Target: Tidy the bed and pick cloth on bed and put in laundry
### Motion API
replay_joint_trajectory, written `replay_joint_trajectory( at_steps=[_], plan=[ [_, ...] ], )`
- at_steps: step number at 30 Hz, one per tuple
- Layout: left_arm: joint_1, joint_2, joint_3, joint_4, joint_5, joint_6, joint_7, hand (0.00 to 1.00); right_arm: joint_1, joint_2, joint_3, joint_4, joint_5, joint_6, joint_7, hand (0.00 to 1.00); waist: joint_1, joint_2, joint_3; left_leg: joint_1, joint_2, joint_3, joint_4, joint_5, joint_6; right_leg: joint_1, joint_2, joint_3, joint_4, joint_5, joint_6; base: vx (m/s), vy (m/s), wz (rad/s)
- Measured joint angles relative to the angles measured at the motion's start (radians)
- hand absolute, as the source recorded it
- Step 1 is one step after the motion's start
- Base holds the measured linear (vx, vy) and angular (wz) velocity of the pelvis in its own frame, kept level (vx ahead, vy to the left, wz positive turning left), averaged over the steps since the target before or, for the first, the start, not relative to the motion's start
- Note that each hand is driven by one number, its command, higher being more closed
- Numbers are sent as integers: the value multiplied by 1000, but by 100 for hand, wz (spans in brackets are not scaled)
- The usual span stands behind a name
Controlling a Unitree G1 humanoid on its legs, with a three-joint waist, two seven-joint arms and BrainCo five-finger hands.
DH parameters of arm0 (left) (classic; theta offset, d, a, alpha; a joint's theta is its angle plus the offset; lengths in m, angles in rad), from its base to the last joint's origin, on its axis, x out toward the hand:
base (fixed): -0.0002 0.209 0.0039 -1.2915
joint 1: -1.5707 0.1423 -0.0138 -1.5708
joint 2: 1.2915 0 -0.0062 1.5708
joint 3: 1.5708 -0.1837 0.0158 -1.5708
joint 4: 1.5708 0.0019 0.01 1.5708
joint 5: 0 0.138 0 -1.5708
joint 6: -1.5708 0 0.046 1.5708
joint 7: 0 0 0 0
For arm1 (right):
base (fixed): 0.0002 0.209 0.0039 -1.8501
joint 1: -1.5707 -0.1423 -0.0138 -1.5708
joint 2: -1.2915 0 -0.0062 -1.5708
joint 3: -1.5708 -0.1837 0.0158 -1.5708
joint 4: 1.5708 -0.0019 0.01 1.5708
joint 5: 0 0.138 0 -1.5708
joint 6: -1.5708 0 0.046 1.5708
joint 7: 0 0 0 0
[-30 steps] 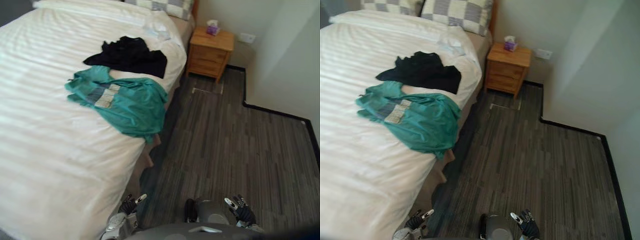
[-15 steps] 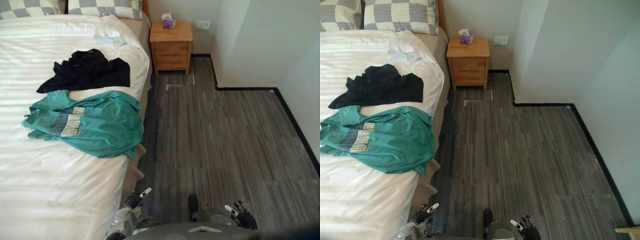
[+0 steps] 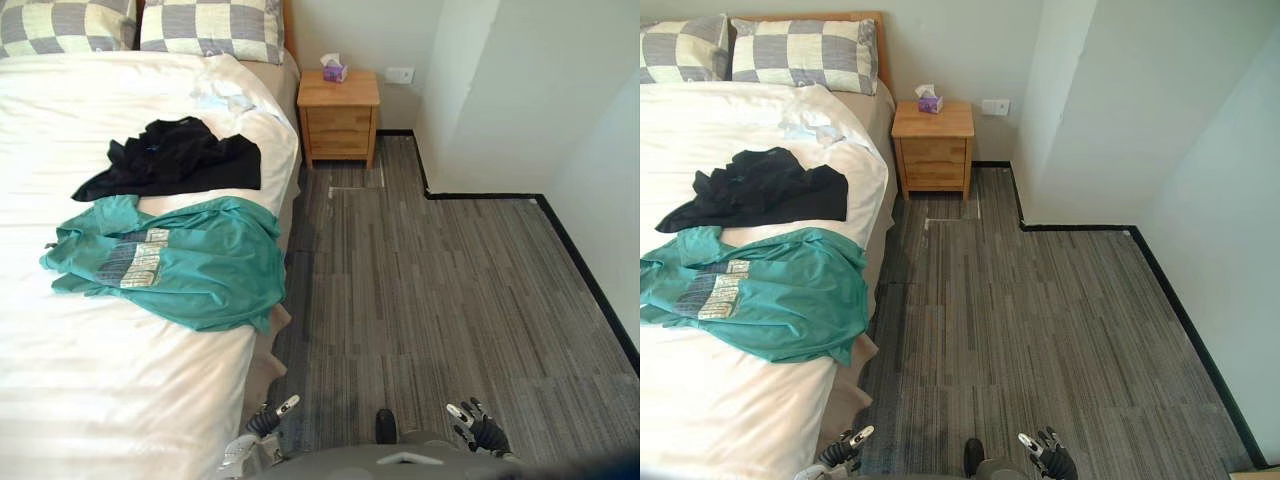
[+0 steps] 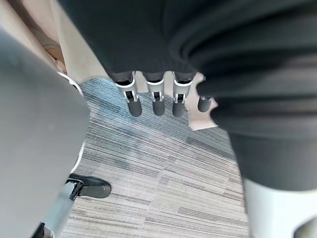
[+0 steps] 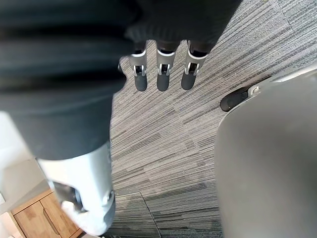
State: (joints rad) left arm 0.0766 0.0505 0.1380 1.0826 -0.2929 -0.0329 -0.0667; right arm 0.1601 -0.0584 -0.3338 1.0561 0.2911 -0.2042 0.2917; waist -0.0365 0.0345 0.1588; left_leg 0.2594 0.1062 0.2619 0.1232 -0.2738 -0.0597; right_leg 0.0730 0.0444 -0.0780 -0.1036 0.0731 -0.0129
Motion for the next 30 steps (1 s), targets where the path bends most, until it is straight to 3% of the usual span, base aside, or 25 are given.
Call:
replay_joint_trajectory(
  at_steps=[5,8,9,10,11,12,13,14,15,16,18,20,22,24,25,26,27,28,29,30],
  plan=[
    [4,-14,28,-14,10,-23,2,0,9,12,-10,-16,16,3,-23,0,4,1,6,-36,1,1,3,5,-7,-42,-9,-27,35,-12,-3,7,-3,9],
    [22,-32,39,-57,47,-43,10,0,43,38,-21,-72,39,2,-36,0,14,-3,25,-35,12,6,34,-4,-19,-122,-39,-90,254,-147,-6,14,-27,13],
    [32,-38,49,-79,51,-49,18,0,56,44,-23,-91,41,0,-40,0,16,2,30,-40,25,21,58,-48,-10,-171,-58,-136,382,-217,-13,33,-55,-6],
    [34,-40,77,-104,52,-61,34,0,64,45,-16,-102,40,1,-49,0,28,-15,27,-59,36,46,117,-98,-17,-218,-81,-163,511,-286,-27,48,-80,-23],
    [44,-45,93,-114,52,-68,40,0,70,44,-6,-113,39,1,-55,0,31,-16,25,-65,49,63,157,-125,-29,-230,-91,-178,560,-311,-30,112,-108,-52],
    [67,-53,122,-119,52,-79,58,0,74,36,18,-135,37,0,-62,0,34,-10,28,-85,81,90,299,-163,-64,-234,-95,-181,612,-362,-29,157,-86,-50],
    [67,-56,147,-132,51,-83,67,0,70,36,29,-135,34,1,-63,0,26,-5,37,-198,137,73,580,-126,-23,-238,-78,-171,632,-388,-39,137,-113,-51],
    [69,-61,149,-144,50,-88,68,0,74,33,33,-136,26,1,-60,0,28,1,36,-257,157,46,704,-66,4,-231,-72,-167,631,-392,-44,181,-136,-50],
    [76,-71,148,-171,50,-100,68,0,68,19,44,-142,11,0,-59,0,40,-5,45,-366,186,-11,907,92,21,-198,-58,-136,627,-405,-57,324,-137,-51],
    [77,-77,151,-188,49,-113,66,0,67,6,49,-149,10,1,-59,0,40,18,59,-444,187,-60,1040,83,7,-166,-50,-122,628,-419,-73,386,-74,-42],
    [78,-84,153,-197,48,-130,64,0,64,-1,49,-147,8,3,-60,0,42,21,73,-527,146,-78,1088,31,4,-115,-52,-95,619,-442,-72,387,-11,-27],
    [80,-85,153,-208,49,-146,63,0,62,0,49,-144,-2,8,-59,0,53,15,74,-573,102,-62,974,3,9,-58,-56,-71,577,-453,-67,293,8,-39],
    [88,-83,150,-226,49,-153,65,0,50,9,58,-143,-6,13,-56,0,56,-2,75,-571,64,-4,734,3,14,-10,-69,-44,550,-466,-61,400,78,-44],
    [89,-82,147,-233,47,-158,65,0,32,14,49,-121,-33,13,-50,0,58,-13,80,-571,25,54,413,59,27,44,-85,-14,516,-489,-27,471,126,-41],
    [89,-82,145,-233,47,-159,66,0,32,15,45,-118,-34,13,-49,0,58,-13,80,-572,20,60,356,81,29,64,-88,-10,500,-496,-18,489,171,-34],
    [87,-80,143,-233,46,-160,65,0,30,17,43,-107,-41,13,-49,0,61,-16,78,-572,14,62,254,142,32,112,-97,6,462,-517,8,555,235,-34],
    [85,-75,141,-231,45,-161,63,0,29,21,43,-92,-41,14,-50,0,73,-30,71,-566,5,76,262,203,53,140,-115,21,434,-530,18,598,267,-39],
    [83,-76,138,-230,45,-161,62,0,28,20,43,-82,-41,15,-51,0,83,-41,63,-561,-8,85,268,224,80,160,-131,31,406,-535,18,792,335,-42],
    [77,-65,135,-227,47,-166,57,0,25,32,34,-59,-42,17,-53,0,90,-62,40,-560,-34,102,293,182,129,180,-157,40,377,-526,23,678,265,-29],
    [66,-54,128,-206,48,-168,59,0,10,45,27,-44,-49,18,-56,0,84,-73,33,-564,-49,105,319,139,154,171,-173,40,403,-489,28,796,319,-15]
  ],
)
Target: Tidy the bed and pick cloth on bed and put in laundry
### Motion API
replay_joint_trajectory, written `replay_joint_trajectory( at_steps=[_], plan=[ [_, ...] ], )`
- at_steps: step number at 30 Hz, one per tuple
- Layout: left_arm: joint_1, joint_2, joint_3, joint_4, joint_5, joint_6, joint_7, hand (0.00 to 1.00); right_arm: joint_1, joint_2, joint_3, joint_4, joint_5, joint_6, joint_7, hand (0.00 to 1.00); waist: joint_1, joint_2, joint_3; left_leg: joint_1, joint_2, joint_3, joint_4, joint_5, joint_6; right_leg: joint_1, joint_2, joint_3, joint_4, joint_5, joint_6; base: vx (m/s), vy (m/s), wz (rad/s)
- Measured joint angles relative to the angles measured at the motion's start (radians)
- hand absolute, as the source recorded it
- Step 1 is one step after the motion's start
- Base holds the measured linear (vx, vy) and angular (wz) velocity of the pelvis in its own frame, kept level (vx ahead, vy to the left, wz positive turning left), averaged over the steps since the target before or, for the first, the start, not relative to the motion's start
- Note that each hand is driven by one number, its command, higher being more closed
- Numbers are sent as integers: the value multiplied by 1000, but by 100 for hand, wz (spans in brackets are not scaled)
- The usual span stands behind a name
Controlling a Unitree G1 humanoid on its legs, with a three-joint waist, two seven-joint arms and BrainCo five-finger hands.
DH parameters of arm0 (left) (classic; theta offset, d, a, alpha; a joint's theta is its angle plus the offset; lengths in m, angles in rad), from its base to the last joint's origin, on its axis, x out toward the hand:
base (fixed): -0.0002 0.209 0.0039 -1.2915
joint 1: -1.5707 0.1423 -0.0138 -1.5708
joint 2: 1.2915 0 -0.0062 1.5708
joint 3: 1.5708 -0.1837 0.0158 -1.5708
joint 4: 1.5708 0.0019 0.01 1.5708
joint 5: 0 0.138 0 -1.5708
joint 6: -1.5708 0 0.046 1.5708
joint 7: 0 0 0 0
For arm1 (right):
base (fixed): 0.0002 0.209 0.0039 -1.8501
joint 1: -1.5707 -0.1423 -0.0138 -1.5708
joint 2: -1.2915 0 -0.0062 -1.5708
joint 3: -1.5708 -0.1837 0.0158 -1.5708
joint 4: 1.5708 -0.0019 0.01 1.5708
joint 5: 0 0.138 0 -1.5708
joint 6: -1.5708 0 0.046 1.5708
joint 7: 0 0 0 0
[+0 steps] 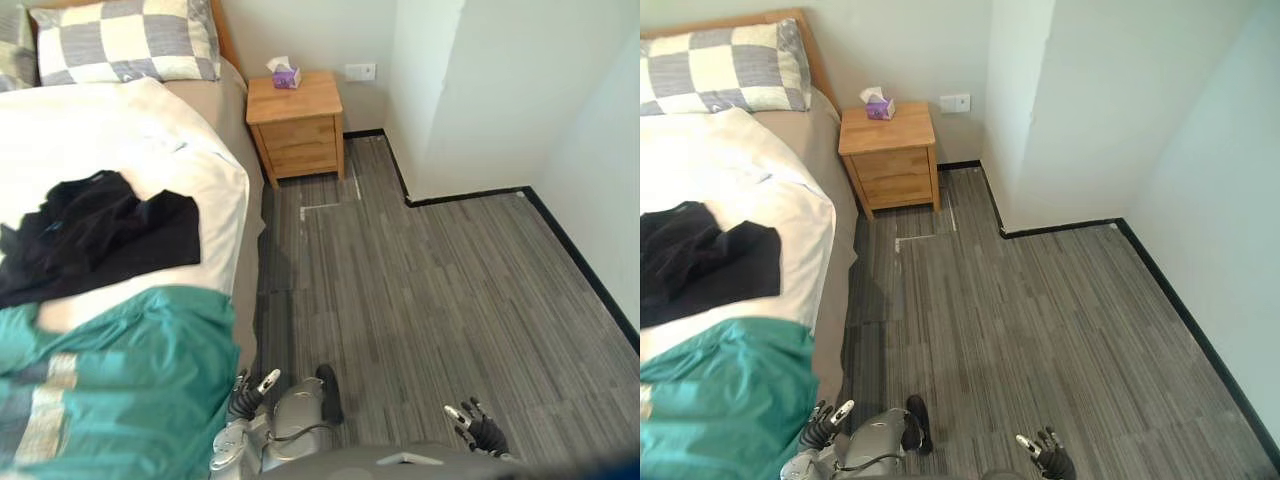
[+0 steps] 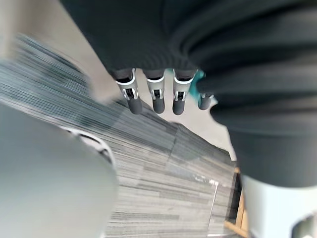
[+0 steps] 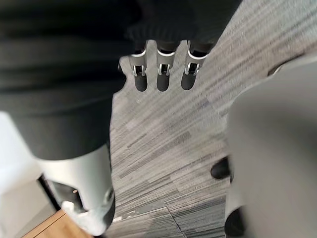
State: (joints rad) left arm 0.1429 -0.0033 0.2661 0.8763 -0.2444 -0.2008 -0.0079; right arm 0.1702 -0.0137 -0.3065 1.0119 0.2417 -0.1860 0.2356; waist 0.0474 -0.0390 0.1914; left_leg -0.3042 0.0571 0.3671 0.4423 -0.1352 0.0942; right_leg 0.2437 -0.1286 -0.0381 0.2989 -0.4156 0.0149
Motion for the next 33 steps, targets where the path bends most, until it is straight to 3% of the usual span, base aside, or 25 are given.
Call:
replay_joint_trajectory(
  at_steps=[1,2,3,4,6,7,11,14,16,17,18,19,20,22,23,25,26,28,29,32,33],
  plan=[
    [-8,15,-10,20,1,1,4,0,-5,10,-5,18,-13,0,-2,0,-6,-19,-13,13,-22,4,17,-36,14,-36,-29,-4,108,43,52,523,220,5],
    [-8,25,-20,24,1,0,6,0,-8,12,-8,30,-18,0,-2,0,-5,-27,-16,26,-32,7,21,-55,20,-60,-42,-3,187,60,70,644,259,14],
    [-20,45,-40,46,4,1,8,0,-18,12,-21,42,-30,1,-2,0,-8,-39,-12,74,-50,13,20,-94,29,-140,-70,-4,410,140,99,622,212,15],
    [-37,57,-53,70,8,3,12,0,-25,9,-36,43,-30,0,-1,0,-14,-38,-4,132,-61,7,9,-124,33,-212,-90,-8,609,182,126,611,191,13],
    [-41,67,-73,104,43,15,14,0,-26,-11,-35,43,-31,-2,1,0,-33,-19,3,269,-69,-8,-61,-140,32,-305,-107,-55,798,174,108,542,153,6],
    [-41,67,-81,117,43,21,14,0,-24,-15,-35,37,-31,-5,1,0,-39,-3,5,328,-69,-18,-109,-140,31,-345,-109,-83,821,168,96,489,127,11],
    [-61,62,-106,128,38,49,6,0,-5,-2,-45,15,-29,-18,-3,0,-64,-4,10,490,-70,-85,-255,-134,21,-491,-95,-177,615,146,61,436,36,52],
    [-88,41,-105,127,40,78,8,0,23,7,-49,-7,7,-18,-4,0,-70,6,18,545,-59,-176,-301,-151,-8,-537,-73,-236,276,195,41,507,-137,91],
    [-101,34,-99,127,41,81,10,0,33,11,-57,-21,27,-18,-4,0,-71,19,32,575,-34,-235,-299,-195,-46,-555,-40,-214,9,326,35,461,-225,81],
    [-101,30,-94,128,42,82,11,0,34,12,-57,-22,30,-18,-5,0,-73,26,40,588,-22,-249,-296,-211,-57,-552,-30,-200,-2,377,31,483,-277,70],
    [-98,15,-81,129,48,84,12,0,36,8,-59,-32,35,-18,-5,0,-79,36,43,606,5,-272,-292,-231,-76,-538,0,-173,24,445,5,389,-233,52],
    [-92,7,-71,130,57,85,12,0,33,3,-59,-41,35,-19,-6,0,-81,48,47,608,20,-275,-283,-236,-85,-545,6,-174,71,403,-4,457,-284,56],
    [-97,6,-64,127,77,85,12,0,33,5,-64,-54,35,-21,-7,0,-80,55,59,612,25,-275,-268,-228,-97,-570,-2,-172,174,324,-14,426,-274,45],
    [-89,-5,-61,127,80,84,15,0,33,10,-69,-56,50,-31,-17,0,-86,57,61,643,34,-275,-223,-212,-117,-586,-22,-181,343,203,-55,487,-286,27],
    [-85,-6,-61,127,80,83,15,0,34,9,-69,-55,50,-30,-21,0,-86,61,58,637,41,-276,-189,-209,-122,-581,-20,-184,362,174,-56,605,-282,6],
    [-76,-10,-51,121,68,83,17,0,34,3,-69,-62,46,-23,-28,0,-93,80,43,532,79,-309,78,-162,-163,-527,-8,-216,367,98,-55,547,-251,23],
    [-75,-12,-19,115,61,81,17,0,35,0,-70,-65,38,-23,-30,0,-96,79,49,427,111,-332,305,-87,-189,-470,9,-232,335,74,-60,356,-181,40],
    [-58,-25,18,75,55,79,14,0,34,-11,-70,-73,-17,-25,-33,0,-83,97,58,283,182,-318,608,-102,-190,-341,43,-273,259,64,-78,397,-161,38],
    [-50,-22,21,61,50,79,14,0,34,-12,-69,-72,-35,-25,-33,0,-82,93,59,244,191,-311,656,-112,-186,-298,44,-287,234,62,-84,436,-127,30],
    [-33,-12,22,33,28,79,14,0,32,-24,-35,-72,-90,-29,-33,0,-44,75,58,102,187,-206,595,-160,-153,-131,37,-316,100,64,-81,426,-65,17],
    [-36,-12,20,26,20,77,14,0,21,-19,-32,-72,-100,-29,-32,0,-30,64,61,66,180,-97,454,-165,-136,-85,17,-334,62,70,-71,490,30,39]
  ],
)
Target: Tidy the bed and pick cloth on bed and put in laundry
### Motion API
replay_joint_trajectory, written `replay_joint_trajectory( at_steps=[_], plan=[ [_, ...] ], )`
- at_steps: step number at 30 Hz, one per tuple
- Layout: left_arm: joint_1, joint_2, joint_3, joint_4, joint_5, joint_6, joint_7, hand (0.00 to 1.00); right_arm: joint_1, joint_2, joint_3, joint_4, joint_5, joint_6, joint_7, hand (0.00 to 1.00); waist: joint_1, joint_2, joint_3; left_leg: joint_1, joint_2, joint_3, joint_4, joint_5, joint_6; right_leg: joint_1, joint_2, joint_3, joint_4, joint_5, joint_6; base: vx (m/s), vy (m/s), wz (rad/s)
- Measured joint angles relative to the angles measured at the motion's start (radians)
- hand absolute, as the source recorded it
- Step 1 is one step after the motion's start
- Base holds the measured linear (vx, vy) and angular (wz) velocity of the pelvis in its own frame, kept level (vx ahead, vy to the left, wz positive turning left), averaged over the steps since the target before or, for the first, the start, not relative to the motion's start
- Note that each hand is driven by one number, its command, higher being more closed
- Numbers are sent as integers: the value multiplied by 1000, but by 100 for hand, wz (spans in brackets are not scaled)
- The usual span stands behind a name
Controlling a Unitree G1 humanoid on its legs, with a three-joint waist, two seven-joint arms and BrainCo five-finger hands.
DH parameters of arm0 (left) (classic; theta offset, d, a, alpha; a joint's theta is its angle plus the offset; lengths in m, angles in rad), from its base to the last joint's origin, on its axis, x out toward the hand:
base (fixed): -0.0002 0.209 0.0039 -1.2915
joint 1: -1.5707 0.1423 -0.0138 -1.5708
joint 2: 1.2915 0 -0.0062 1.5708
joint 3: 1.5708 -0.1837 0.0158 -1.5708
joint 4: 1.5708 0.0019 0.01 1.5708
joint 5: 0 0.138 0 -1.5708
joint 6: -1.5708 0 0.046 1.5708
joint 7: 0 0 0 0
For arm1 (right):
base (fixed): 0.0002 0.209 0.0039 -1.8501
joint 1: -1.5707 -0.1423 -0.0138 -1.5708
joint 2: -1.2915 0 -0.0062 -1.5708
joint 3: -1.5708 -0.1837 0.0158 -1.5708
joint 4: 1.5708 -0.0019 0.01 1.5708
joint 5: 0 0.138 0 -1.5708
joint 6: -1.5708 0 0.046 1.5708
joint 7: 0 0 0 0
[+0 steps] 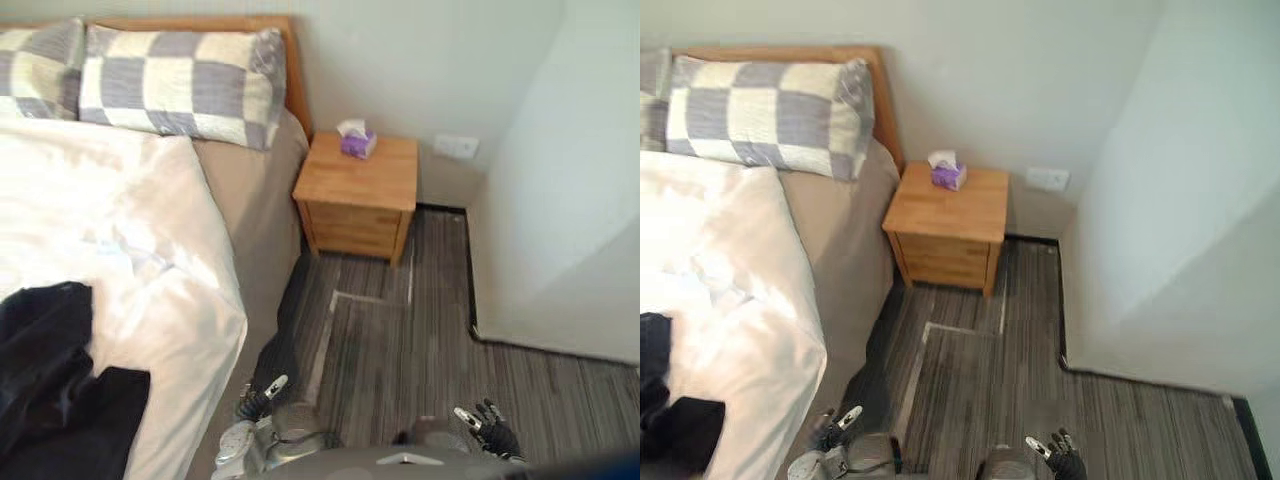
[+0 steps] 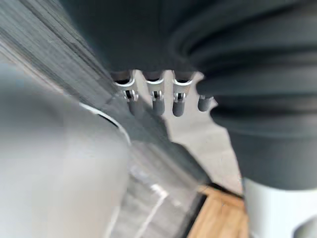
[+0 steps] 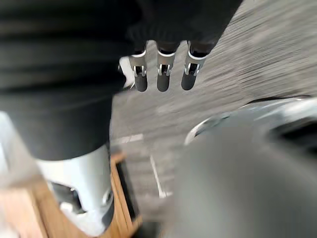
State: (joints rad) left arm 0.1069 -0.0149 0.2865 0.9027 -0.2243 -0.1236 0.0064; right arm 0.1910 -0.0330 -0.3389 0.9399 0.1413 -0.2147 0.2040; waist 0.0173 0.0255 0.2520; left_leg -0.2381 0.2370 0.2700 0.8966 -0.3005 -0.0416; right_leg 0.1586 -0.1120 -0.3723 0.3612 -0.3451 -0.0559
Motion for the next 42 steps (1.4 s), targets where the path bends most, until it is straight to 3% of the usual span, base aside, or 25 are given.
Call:
replay_joint_trajectory(
  at_steps=[1,2,3,4,5,6,7,8,9,10,11,13,15,17,21,22,23,24,26,27,29,33,36,39,42],
  plan=[
    [-1,2,-3,-8,-1,0,1,0,1,6,-1,0,-10,-2,5,0,0,-5,-2,-14,-22,119,-169,27,31,53,-14,-41,-25,1,22,642,43,58],
    [0,5,-9,-7,-1,2,2,0,-3,7,-1,-1,-13,-6,8,0,-1,-3,-3,-13,-37,193,-272,102,81,80,-17,-66,-36,-3,43,557,26,116],
    [2,5,-22,-3,0,8,3,0,-3,5,-11,8,-16,-11,9,0,-5,-8,-12,19,-72,360,-405,158,268,116,-18,-104,-31,-16,78,713,44,169],
    [-2,31,-44,4,0,14,5,0,-11,20,-10,43,-18,-11,10,0,-11,-42,-25,53,-135,384,-484,157,289,120,-56,-139,30,-3,101,569,50,172],
    [-4,35,-47,6,1,19,6,0,-23,22,-7,50,-17,-11,13,0,-11,-46,-24,62,-145,374,-516,163,290,94,-68,-134,75,-18,121,620,108,137],
    [-6,32,-34,10,-20,29,14,0,-54,14,1,57,-16,-16,16,0,0,-38,-19,79,-158,351,-553,176,286,88,-63,-139,19,-48,130,390,105,73],
    [-8,35,-28,25,-24,36,22,0,-85,12,14,58,-8,-22,15,0,9,-46,-19,104,-167,373,-557,182,290,125,-62,-153,-138,-6,149,336,97,57],
    [-10,40,-30,25,-23,41,23,0,-95,14,25,57,-7,-22,13,0,14,-54,-19,108,-173,400,-540,175,287,133,-71,-159,-185,94,141,267,55,74],
    [-13,47,-35,41,-21,53,25,0,-105,12,44,61,-7,-28,10,0,0,-55,-24,120,-172,419,-530,120,243,148,-81,-186,-145,117,128,258,78,86],
    [-14,39,-49,63,-20,57,26,0,-110,-2,47,71,-7,-20,7,0,3,-30,-44,148,-188,382,-569,51,207,119,-96,-189,-3,90,164,253,103,97],
    [-14,46,-51,63,-18,56,25,0,-118,-5,48,80,-6,-12,3,0,4,-37,-43,163,-214,366,-585,54,187,96,-136,-178,103,82,163,236,111,88],
    [-12,56,-65,69,-20,56,24,0,-118,-9,67,78,-6,-9,1,0,-4,-49,-37,213,-266,294,-638,63,186,-52,-219,-89,463,133,142,208,17,113],
    [-10,71,-92,71,-24,54,24,0,-113,-8,96,78,-5,-9,-6,0,-13,-47,-34,253,-291,188,-674,71,179,-171,-221,-38,613,77,140,261,-86,142],
    [-6,73,-95,71,-41,49,22,0,-117,-18,120,74,0,-11,-12,0,-19,-40,-19,313,-301,68,-721,90,166,-253,-193,-10,542,25,139,325,-139,154],
    [-10,79,-125,70,-40,46,-1,0,-114,-17,155,69,44,-11,-19,0,-30,-48,-13,330,-283,-158,-741,100,140,-309,-77,168,215,34,138,288,-242,184],
    [-11,79,-124,66,-41,45,-7,0,-113,-13,158,69,56,-11,-20,0,-29,-53,-11,325,-282,-208,-739,96,132,-312,-51,241,128,57,137,282,-357,185],
    [-9,83,-117,53,-39,38,-11,0,-105,-5,166,68,70,-12,-19,0,-26,-84,-16,311,-295,-251,-718,85,98,-296,-37,339,-22,124,140,348,-434,175],
    [-14,74,-98,53,-41,28,-13,0,-110,3,172,71,81,-13,-20,0,-13,-73,-11,301,-278,-259,-683,64,71,-279,-30,323,-20,180,114,295,-347,117],
    [4,43,-76,39,-38,12,-16,0,-107,-3,179,53,86,-29,-19,0,-3,-47,-19,296,-233,-207,-692,64,50,-277,-7,296,-18,167,95,298,-263,49],
    [5,27,-69,40,-35,4,-21,0,-108,-8,185,33,102,-33,-19,0,-3,-20,-24,310,-211,-209,-709,64,35,-263,6,266,-21,160,87,357,-258,45],
    [7,18,-50,40,-27,0,-22,0,-105,-7,191,28,111,-30,-21,0,-5,-18,-25,340,-187,-194,-740,83,0,-228,23,246,-36,157,82,263,-171,38],
    [15,12,-40,41,-31,-9,-22,0,-98,4,205,23,152,16,-56,0,2,-37,-37,378,-166,-158,-758,101,-15,-165,43,247,-75,149,68,166,-65,31],
    [25,16,-22,40,-29,5,-21,0,-94,21,176,32,195,36,-99,0,0,-51,-58,381,-168,-53,-758,115,-23,-122,24,213,-127,151,72,82,15,21],
    [29,14,26,43,-17,33,-22,0,-36,49,111,27,276,35,-138,0,-3,-67,-78,395,-173,55,-758,141,-24,-72,-1,149,-154,161,84,35,28,45],
    [34,0,73,42,28,48,-21,0,25,75,45,18,352,28,-192,0,0,-73,-100,400,-173,87,-775,157,-22,-49,-4,119,-155,173,99,2,31,47]
  ],
)
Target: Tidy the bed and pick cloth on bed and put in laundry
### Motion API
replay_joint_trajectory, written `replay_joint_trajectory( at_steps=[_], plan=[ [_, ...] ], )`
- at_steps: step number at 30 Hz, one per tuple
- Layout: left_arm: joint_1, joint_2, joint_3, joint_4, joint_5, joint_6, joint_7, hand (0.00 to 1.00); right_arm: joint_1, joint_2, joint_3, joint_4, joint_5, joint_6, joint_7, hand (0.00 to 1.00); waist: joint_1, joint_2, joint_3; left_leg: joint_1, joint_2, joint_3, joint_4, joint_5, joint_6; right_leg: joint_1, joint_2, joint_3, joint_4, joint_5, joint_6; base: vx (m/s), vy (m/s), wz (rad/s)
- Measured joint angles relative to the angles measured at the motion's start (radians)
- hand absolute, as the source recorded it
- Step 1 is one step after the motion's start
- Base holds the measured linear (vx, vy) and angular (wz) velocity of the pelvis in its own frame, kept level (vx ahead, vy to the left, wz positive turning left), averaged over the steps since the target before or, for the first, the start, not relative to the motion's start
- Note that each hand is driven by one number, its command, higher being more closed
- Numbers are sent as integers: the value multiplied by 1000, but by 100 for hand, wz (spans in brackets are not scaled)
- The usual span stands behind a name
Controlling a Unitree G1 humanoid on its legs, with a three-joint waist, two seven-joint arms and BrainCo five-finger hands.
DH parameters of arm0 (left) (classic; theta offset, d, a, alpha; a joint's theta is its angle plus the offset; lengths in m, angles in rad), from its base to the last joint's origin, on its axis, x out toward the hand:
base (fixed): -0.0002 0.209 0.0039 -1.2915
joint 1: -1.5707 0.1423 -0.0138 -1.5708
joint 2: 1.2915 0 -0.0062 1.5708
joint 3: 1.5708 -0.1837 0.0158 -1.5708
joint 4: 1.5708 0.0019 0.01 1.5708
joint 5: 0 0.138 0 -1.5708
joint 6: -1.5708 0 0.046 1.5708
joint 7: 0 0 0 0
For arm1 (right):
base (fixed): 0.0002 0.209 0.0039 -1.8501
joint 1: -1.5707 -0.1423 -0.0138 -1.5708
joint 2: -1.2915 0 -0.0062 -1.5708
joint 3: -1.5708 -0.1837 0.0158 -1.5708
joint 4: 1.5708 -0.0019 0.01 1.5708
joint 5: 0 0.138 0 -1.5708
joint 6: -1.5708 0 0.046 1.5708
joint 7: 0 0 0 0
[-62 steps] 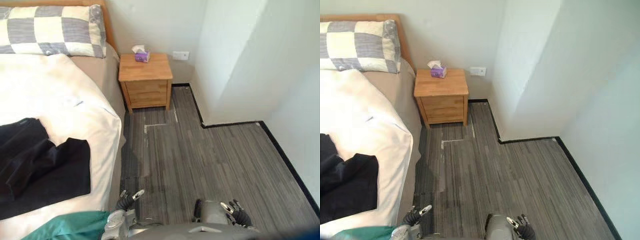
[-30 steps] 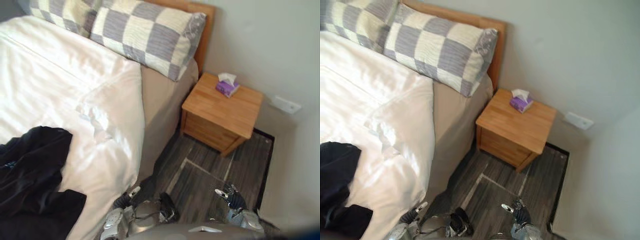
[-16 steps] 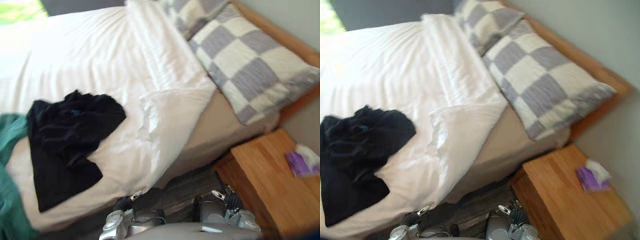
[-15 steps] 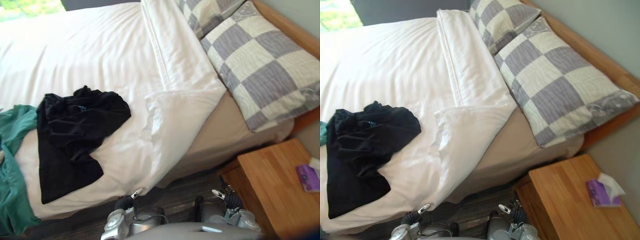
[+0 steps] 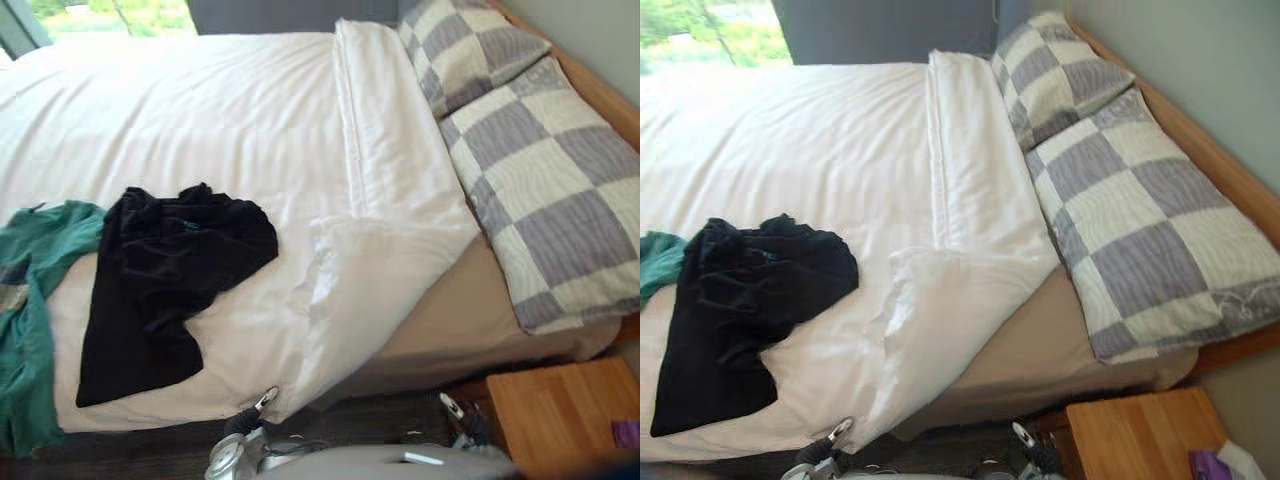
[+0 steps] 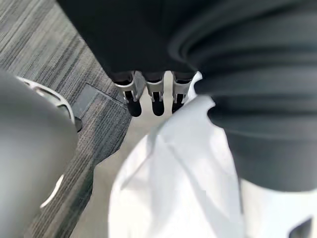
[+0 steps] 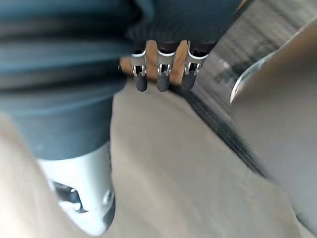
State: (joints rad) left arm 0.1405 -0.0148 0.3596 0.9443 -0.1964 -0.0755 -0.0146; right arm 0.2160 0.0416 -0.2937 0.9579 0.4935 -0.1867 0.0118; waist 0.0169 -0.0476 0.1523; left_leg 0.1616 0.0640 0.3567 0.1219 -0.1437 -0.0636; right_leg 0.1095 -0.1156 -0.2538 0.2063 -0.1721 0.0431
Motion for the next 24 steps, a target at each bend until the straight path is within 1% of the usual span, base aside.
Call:
replay_joint_trajectory(
  at_steps=[2,4,5,6,8,9,10,11,12,13,14,16,17,18,19,21,22,24],
  plan=[
    [0,-1,1,0,23,2,0,0,12,-2,-28,-11,15,-16,-30,0,-1,3,-6,13,-2,9,-30,15,-1,1,2,-7,-3,10,5,-44,28,15],
    [2,-4,3,1,25,11,0,0,25,-3,-80,-59,28,-50,-61,0,-1,11,-12,27,-4,23,-79,40,0,3,12,-6,-22,30,8,-92,16,-2],
    [2,-4,4,1,25,14,0,0,27,-4,-96,-76,33,-57,-66,0,-2,12,-12,32,-6,24,-95,47,0,3,14,-5,-27,31,8,-118,-6,-4],
    [2,-4,6,1,25,20,0,0,29,-8,-121,-112,32,-76,-80,0,-4,12,-13,34,-7,25,-119,51,1,2,19,-4,-39,31,8,-151,-13,-2],
    [3,-4,6,-1,25,25,0,0,39,-17,-144,-192,31,-90,-106,0,-5,13,-14,35,-7,40,-156,53,4,2,29,-3,-68,31,8,-169,-14,2],
    [7,-1,5,-6,25,29,1,0,50,-20,-155,-261,31,-99,-123,0,-6,8,-15,36,-10,57,-178,63,20,2,32,-2,-84,31,7,-196,-20,0],
    [16,1,6,-19,25,29,5,0,66,-25,-171,-343,31,-104,-136,0,-5,5,-17,39,-11,73,-195,68,28,2,33,-2,-92,32,1,-204,-26,-4],
    [25,3,6,-23,24,28,11,0,73,-31,-174,-382,27,-105,-144,0,-4,4,-19,41,-12,79,-199,67,27,2,33,-3,-95,30,-4,-188,-27,-15],
    [43,3,5,-40,25,26,19,0,80,-54,-174,-458,3,-106,-158,0,-7,-2,-22,49,-15,99,-217,67,30,0,34,0,-100,26,-18,-168,-13,-13],
    [54,7,-3,-41,26,24,21,0,94,-77,-175,-535,-19,-106,-175,0,-11,3,-34,48,-15,110,-224,71,30,-5,34,4,-102,25,-17,-145,-6,-10],
    [60,8,-4,-44,27,23,21,0,100,-90,-177,-571,-32,-106,-181,0,-11,4,-38,48,-15,117,-224,71,30,-6,34,7,-102,25,-16,-113,4,-8],
    [101,23,-17,-59,32,14,23,0,97,-129,-193,-706,-71,-102,-193,0,-25,6,-42,45,-14,128,-225,72,30,-16,37,24,-101,24,-12,-70,5,-13],
    [113,27,-31,-58,33,13,24,0,96,-138,-196,-740,-84,-101,-194,0,-30,6,-42,44,-15,128,-225,74,30,-17,38,25,-101,24,-12,-36,5,-8],
    [141,46,-60,-53,33,13,26,0,95,-154,-203,-811,-120,-85,-193,0,-35,5,-43,43,-15,127,-225,74,31,-18,38,28,-102,24,-12,0,0,0],
    [164,58,-83,-52,33,13,32,0,94,-170,-203,-846,-148,-75,-189,0,-37,3,-44,43,-15,125,-225,75,31,-18,40,32,-102,24,-12,0,0,0],
    [192,74,-118,-39,32,13,44,0,83,-196,-202,-895,-193,-41,-178,0,-39,0,-51,35,-17,116,-225,82,27,-24,40,33,-102,25,-14,62,4,7],
    [204,84,-134,-24,33,15,47,0,50,-218,-187,-906,-230,-10,-160,0,-47,5,-62,24,-20,102,-225,91,39,-30,40,33,-102,36,-26,85,3,9],
    [204,96,-156,-8,33,16,49,0,12,-238,-164,-913,-252,25,-140,0,-55,3,-63,20,-21,95,-225,96,43,-31,40,33,-103,40,-28,98,1,11]
  ],
)
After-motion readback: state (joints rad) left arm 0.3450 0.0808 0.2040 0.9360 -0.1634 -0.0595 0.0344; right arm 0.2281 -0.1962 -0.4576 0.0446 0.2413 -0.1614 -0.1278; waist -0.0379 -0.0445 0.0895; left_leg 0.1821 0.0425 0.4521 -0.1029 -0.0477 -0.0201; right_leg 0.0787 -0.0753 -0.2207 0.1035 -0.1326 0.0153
